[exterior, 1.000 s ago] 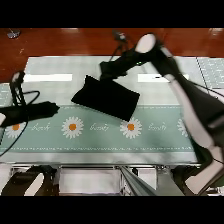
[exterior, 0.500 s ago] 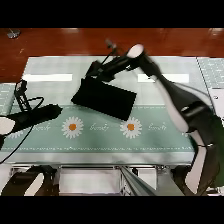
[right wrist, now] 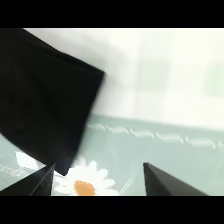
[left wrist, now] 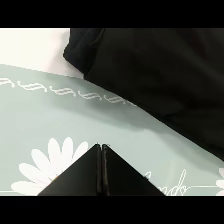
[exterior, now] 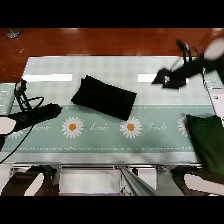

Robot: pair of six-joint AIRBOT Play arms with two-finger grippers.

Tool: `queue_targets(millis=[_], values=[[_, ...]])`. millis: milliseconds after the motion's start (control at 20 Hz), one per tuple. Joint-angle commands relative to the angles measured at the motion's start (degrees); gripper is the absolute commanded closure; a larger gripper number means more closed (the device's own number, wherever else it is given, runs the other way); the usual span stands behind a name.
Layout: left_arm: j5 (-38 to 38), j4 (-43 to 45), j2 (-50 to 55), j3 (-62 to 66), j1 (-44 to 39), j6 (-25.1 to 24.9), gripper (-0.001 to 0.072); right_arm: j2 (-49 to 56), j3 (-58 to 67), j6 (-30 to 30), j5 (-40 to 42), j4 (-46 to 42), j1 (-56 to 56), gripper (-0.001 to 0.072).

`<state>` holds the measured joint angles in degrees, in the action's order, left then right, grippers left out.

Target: Fold the shirts.

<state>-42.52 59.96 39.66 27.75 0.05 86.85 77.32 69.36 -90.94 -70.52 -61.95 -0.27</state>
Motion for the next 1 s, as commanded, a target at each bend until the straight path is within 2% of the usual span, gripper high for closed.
queue_targets(millis=[0,150,250,450,500,550,650,750,850,950], values=[[0.1,0.0,0.0,0.0,0.0,0.0,0.0688,-8.5,-25.6,-0.9,20.7,7.9,-0.5,0.0083],[0.1,-0.1,0.0,0.0,0.0,0.0,0.0688,-0.2,-25.7,6.1,21.5,19.4,4.7,0.0083],[0.1,-0.1,0.0,0.0,0.0,0.0,0.0689,5.8,-22.1,8.2,21.0,24.3,7.7,0.0083],[0.1,-0.1,0.0,0.0,0.0,0.0,0.0688,16.5,-11.9,8.2,17.1,25.7,12.0,0.0085],[0.1,-0.1,0.0,0.0,0.0,0.0,0.0689,18.4,-9.5,8.1,16.0,26.5,12.6,0.0104],[0.1,-0.1,0.0,0.0,0.0,0.0,0.0689,20.3,-6.9,8.1,14.7,27.5,13.3,0.019],[0.1,0.0,0.0,0.0,0.0,0.0,0.0689,23.2,-1.3,9.6,11.6,28.0,15.0,0.0416],[0.1,0.0,0.0,0.0,0.0,0.0,0.0688,24.9,5.7,14.3,6.7,28.0,15.8,0.0683],[0.1,-0.1,0.0,0.0,0.0,0.0,0.0688,24.4,13.7,13.5,3.6,26.3,15.7,0.0684],[0.1,0.0,0.0,0.0,0.0,0.0,0.0689,23.5,23.8,9.6,0.4,21.0,15.4,0.0684]])
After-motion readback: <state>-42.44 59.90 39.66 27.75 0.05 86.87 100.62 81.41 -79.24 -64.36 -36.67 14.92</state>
